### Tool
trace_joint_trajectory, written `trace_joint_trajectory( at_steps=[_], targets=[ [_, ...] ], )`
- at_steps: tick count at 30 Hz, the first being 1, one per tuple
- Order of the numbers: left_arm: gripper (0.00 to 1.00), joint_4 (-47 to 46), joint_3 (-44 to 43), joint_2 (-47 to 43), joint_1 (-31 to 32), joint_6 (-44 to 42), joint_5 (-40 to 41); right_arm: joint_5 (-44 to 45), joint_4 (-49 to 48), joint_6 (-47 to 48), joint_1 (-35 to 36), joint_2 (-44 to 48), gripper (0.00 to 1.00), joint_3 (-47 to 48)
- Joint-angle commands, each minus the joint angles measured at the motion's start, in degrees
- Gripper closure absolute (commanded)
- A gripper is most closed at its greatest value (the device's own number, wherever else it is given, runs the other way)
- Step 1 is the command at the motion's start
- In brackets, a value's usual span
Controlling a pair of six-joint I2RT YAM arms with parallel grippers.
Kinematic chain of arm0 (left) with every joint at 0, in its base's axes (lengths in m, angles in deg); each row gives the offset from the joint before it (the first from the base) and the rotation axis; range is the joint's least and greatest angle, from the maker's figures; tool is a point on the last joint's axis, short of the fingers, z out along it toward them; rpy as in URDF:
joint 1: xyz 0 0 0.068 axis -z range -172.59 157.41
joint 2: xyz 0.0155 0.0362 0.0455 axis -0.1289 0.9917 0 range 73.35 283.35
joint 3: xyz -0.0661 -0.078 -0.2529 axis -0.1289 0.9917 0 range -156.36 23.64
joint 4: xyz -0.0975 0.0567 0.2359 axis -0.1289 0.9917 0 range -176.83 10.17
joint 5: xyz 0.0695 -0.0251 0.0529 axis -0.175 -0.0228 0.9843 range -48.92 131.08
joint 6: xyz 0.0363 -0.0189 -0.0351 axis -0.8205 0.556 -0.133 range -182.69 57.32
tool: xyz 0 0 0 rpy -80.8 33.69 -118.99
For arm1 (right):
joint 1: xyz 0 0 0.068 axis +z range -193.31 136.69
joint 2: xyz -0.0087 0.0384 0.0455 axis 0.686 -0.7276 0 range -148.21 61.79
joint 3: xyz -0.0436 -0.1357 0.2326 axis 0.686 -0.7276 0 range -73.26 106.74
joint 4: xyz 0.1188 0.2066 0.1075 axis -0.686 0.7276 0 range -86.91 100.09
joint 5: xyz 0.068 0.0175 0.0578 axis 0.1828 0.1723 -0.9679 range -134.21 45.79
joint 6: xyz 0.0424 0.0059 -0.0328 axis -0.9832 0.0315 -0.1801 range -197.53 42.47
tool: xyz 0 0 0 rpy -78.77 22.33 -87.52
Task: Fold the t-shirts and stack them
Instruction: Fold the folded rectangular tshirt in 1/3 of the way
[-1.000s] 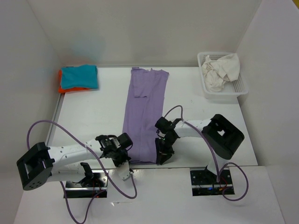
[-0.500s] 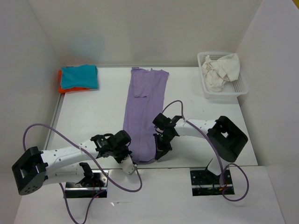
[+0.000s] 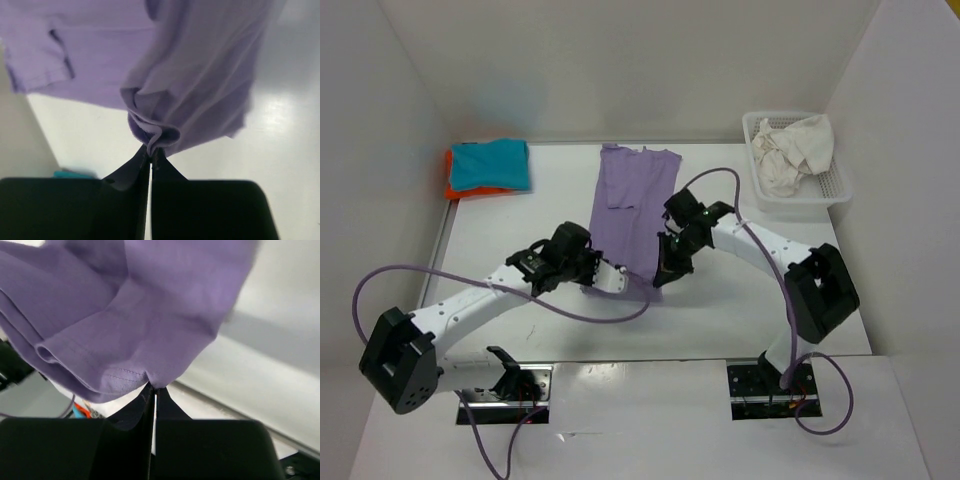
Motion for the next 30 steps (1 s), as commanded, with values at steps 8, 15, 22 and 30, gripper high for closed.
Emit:
trace_joint_trajectory(
  at_steps=[8,15,22,30],
  targets=[
    [1.00,-18.1,-12.5,16.6,-9.0,-0.2,1.8,-0.4,6.7,14.2,-12.4,-16.2,1.00,21.9],
    [1.00,-22.8,-18.5,27.3,-11.5,-1.3,1.8,-2.1,8.9,18.1,-16.4,-27.0,1.00,33.6],
    [1.00,-24.1,-22.8,32.8,-12.6,-0.8,1.8,-6.6,8.9,18.7,-19.3,-34.3,1.00,40.9],
    [1.00,-24.7,-24.6,36.5,-14.8,-0.3,3.0,-8.1,8.9,18.1,-19.8,-39.8,1.00,48.4]
  ],
)
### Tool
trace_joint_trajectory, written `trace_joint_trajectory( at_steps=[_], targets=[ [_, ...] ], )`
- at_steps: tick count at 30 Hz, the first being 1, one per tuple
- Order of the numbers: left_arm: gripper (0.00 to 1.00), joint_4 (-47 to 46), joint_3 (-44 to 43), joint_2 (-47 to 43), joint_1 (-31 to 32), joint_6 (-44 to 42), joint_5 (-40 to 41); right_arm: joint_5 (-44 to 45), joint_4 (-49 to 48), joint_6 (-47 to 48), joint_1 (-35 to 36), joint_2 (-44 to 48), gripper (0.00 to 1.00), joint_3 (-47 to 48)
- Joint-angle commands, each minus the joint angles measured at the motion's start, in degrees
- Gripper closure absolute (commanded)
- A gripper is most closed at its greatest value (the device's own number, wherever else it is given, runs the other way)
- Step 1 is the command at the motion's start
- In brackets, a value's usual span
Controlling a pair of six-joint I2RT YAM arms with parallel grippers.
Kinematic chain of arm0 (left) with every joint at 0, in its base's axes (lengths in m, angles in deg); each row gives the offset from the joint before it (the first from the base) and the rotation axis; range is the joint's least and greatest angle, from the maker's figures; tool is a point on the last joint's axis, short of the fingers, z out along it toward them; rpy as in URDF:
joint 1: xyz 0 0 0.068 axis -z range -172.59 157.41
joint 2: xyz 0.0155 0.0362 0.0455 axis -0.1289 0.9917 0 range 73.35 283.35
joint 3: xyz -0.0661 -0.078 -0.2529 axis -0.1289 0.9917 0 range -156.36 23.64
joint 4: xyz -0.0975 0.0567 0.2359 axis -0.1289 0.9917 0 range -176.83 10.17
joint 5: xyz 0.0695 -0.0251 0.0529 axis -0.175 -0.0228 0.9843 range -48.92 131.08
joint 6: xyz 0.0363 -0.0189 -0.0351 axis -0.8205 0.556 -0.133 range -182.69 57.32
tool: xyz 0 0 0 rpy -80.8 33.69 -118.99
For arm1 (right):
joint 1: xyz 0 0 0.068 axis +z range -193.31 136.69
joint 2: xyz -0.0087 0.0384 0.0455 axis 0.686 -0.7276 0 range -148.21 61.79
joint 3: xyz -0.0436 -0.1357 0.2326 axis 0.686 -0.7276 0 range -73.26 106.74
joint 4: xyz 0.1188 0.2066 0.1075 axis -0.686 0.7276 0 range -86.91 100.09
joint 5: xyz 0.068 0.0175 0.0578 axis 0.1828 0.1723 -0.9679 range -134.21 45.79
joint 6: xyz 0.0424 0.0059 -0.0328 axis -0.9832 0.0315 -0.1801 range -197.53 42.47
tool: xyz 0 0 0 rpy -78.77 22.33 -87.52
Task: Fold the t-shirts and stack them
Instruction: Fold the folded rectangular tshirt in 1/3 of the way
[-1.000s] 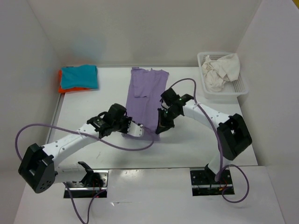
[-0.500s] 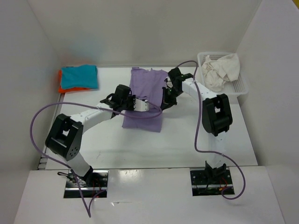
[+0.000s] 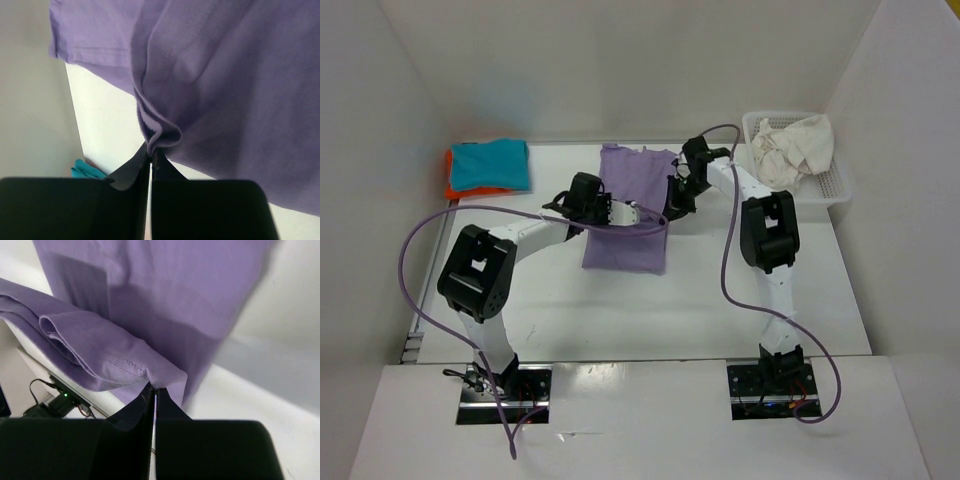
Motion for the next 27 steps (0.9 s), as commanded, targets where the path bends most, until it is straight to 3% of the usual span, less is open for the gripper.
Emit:
trace_joint_trajectory(
  at_steps=[1,3,5,8,18,19,21,24,27],
  targets=[
    [1.00,-1.9,-1.3,1.4,-1.0,0.0,0.0,-2.7,0.8,0.7,-0.3,-2.9,1.00,5.2],
    [0.98,-2.8,-0.5,1.4,-1.0,-0.5,0.0,-2.7,1.5,0.7,-0.3,-4.3,1.00,7.3],
    [0.86,-3.6,0.3,2.0,-1.0,-0.5,0.0,-1.3,1.5,0.2,-0.8,-5.5,1.00,8.1],
    [0.80,-4.9,0.3,2.5,-1.0,-0.5,-0.5,0.7,1.5,-0.9,-1.3,-5.5,1.00,8.7],
    [0.86,-9.7,1.4,4.1,-1.0,-1.6,-1.7,3.4,2.7,-2.2,-2.4,-4.4,1.00,8.5],
    [0.86,-9.7,1.4,4.1,-1.0,-2.2,-1.7,2.8,2.1,-2.2,-2.4,-4.4,0.91,7.6],
    [0.86,-10.3,1.4,4.6,-1.0,-2.3,-0.8,0.3,0.6,-2.2,-3.1,-4.4,0.60,7.1],
    [0.85,-10.9,1.9,4.6,-1.0,-2.3,2.6,0.2,-2.9,-3.6,-4.2,-4.4,0.47,7.6],
    [0.50,-12.4,1.9,4.6,-1.6,-1.6,6.8,0.2,-6.3,-5.2,-4.9,-2.2,0.46,8.2]
  ],
)
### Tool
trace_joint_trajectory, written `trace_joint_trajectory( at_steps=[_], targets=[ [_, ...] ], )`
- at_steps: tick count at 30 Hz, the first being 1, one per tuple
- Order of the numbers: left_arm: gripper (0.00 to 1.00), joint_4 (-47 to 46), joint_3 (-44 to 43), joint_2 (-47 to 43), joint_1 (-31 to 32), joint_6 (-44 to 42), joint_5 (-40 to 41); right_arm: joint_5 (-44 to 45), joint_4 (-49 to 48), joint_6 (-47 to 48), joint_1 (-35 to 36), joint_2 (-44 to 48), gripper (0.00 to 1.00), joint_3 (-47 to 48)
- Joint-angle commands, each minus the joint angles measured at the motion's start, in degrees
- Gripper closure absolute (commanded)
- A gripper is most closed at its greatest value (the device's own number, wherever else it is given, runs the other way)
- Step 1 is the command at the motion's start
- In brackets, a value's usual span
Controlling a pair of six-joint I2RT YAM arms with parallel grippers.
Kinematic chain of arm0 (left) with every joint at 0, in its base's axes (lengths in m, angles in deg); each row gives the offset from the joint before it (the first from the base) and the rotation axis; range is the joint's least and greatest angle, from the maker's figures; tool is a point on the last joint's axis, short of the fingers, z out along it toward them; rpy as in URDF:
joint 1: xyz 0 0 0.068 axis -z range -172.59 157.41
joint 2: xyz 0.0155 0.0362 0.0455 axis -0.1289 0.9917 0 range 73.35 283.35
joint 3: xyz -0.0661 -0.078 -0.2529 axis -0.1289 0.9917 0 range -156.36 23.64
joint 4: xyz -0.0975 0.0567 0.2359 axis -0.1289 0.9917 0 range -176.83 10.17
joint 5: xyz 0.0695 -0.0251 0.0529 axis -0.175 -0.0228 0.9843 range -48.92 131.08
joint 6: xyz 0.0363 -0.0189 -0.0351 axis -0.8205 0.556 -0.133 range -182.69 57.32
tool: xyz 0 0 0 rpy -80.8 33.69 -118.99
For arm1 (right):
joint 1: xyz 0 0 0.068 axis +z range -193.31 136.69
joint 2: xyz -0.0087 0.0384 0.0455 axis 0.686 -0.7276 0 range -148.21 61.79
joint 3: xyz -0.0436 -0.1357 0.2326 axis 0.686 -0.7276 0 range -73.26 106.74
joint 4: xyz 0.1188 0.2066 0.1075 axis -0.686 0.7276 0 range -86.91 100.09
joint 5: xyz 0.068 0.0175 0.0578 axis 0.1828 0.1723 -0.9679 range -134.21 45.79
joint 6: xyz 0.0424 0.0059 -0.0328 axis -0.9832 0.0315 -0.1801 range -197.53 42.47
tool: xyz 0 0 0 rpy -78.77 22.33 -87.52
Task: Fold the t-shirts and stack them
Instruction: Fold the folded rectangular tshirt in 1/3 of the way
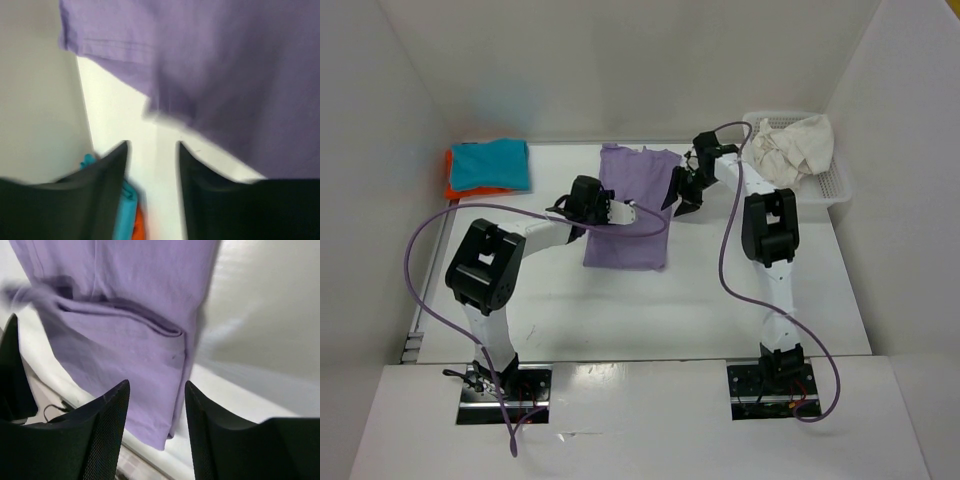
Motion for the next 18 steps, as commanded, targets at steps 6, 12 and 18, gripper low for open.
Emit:
trace_joint_trajectory(
  at_steps=[6,12,18],
  targets=[
    [0.30,-2.2,-3.3,-1.2,-0.6,6.0,10.6,5.6,-6.4,1.8,-0.2,10.5,0.80,-5.2],
    [0.32,25.0,-5.5,-8.0,-0.1,3.9,0.8,2.4,-10.3,1.1,2.3,17.5,0.66,-19.9],
    [0.28,34.1,11.5,-19.2,3.6,-4.7,-5.7,1.3,-15.4,-2.7,6.9,24.4,0.47,-34.4]
  ],
)
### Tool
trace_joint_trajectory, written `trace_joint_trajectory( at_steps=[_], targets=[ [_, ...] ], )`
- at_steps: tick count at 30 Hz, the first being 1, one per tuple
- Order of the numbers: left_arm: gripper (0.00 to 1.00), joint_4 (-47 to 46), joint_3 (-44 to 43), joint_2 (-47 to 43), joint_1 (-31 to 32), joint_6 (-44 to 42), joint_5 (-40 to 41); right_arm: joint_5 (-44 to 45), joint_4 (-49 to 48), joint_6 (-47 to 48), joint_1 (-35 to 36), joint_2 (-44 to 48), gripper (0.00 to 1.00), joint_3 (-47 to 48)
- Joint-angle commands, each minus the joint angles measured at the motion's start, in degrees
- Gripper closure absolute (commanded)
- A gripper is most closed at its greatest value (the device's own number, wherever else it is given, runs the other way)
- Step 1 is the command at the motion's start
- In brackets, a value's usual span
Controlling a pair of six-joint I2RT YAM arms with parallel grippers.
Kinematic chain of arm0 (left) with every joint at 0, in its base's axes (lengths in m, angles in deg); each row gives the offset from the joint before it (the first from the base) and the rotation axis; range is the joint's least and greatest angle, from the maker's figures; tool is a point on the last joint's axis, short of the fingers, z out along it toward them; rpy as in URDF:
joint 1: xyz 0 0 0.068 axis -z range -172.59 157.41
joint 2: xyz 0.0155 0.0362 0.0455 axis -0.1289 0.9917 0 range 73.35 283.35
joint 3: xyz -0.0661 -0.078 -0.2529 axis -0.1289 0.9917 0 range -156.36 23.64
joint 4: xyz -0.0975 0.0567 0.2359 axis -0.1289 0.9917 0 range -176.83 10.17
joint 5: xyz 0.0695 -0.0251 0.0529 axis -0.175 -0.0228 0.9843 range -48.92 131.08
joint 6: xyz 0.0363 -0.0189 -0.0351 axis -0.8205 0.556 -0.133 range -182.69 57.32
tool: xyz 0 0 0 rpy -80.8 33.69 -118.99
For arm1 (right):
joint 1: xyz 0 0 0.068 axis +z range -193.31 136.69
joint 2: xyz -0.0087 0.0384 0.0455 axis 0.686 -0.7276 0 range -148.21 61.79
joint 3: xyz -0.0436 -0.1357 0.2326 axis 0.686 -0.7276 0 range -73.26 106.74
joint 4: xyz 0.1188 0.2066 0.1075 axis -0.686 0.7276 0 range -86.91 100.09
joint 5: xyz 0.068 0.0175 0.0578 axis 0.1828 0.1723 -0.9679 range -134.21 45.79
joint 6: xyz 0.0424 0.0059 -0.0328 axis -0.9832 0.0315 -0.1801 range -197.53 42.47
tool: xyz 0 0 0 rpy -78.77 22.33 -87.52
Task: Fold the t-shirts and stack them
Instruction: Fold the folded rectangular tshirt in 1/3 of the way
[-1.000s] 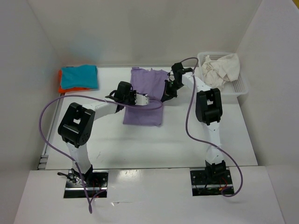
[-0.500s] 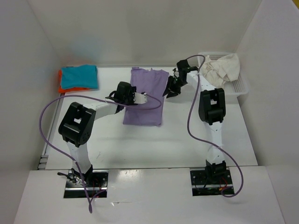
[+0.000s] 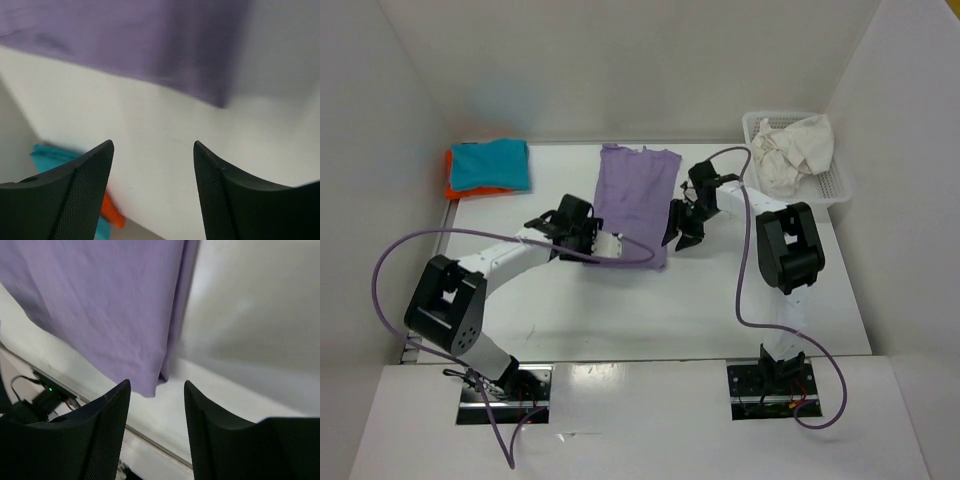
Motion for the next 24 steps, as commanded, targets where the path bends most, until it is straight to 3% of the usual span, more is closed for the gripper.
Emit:
trace_joint_trajectory(
  at_steps=[1,7,13,15,16,18,19,21,22,23,24],
  targets=[
    [0.28,10.1,6.4,-2.7,1.8,-3.4,-5.9,-1.1,-6.1,-2.6,3.3,5.0,0.47,-4.7],
    [0.25,1.3,8.7,-2.0,4.2,-1.4,-5.9,-1.1,-9.9,-7.2,5.3,5.7,0.44,-11.9],
    [0.24,-3.2,9.9,0.7,5.4,-3.7,-5.9,-0.6,-12.4,-8.3,6.9,5.7,0.42,-13.3],
    [0.27,-3.2,9.9,1.4,5.4,-4.5,-6.5,0.0,-13.0,-8.9,6.9,5.1,0.42,-13.3],
    [0.29,-3.2,9.9,2.0,5.4,-5.1,-6.5,0.6,-13.0,-9.4,6.9,4.6,0.48,-13.3],
    [0.42,-2.5,9.9,2.8,5.9,-5.1,-7.9,0.6,-13.0,-9.4,6.9,3.8,0.58,-12.8],
    [0.47,-2.5,9.4,2.8,5.9,-5.7,-8.4,-0.1,-12.3,-8.9,6.9,3.8,0.73,-12.7],
    [0.57,-1.9,9.3,3.5,5.9,-5.7,-8.9,-0.6,-11.8,-8.4,6.4,3.1,0.88,-12.7],
    [0.78,-1.9,9.3,3.5,5.9,-5.7,-8.9,-1.2,-11.7,-8.4,5.5,3.1,0.93,-13.4],
    [0.90,-1.9,9.3,3.5,5.9,-5.7,-8.9,-1.3,-11.7,-8.4,4.8,3.1,1.00,-14.5],
    [0.99,-1.9,9.3,3.5,5.9,-5.2,-8.2,-1.3,-11.2,-7.7,4.0,3.8,1.00,-15.2]
  ],
)
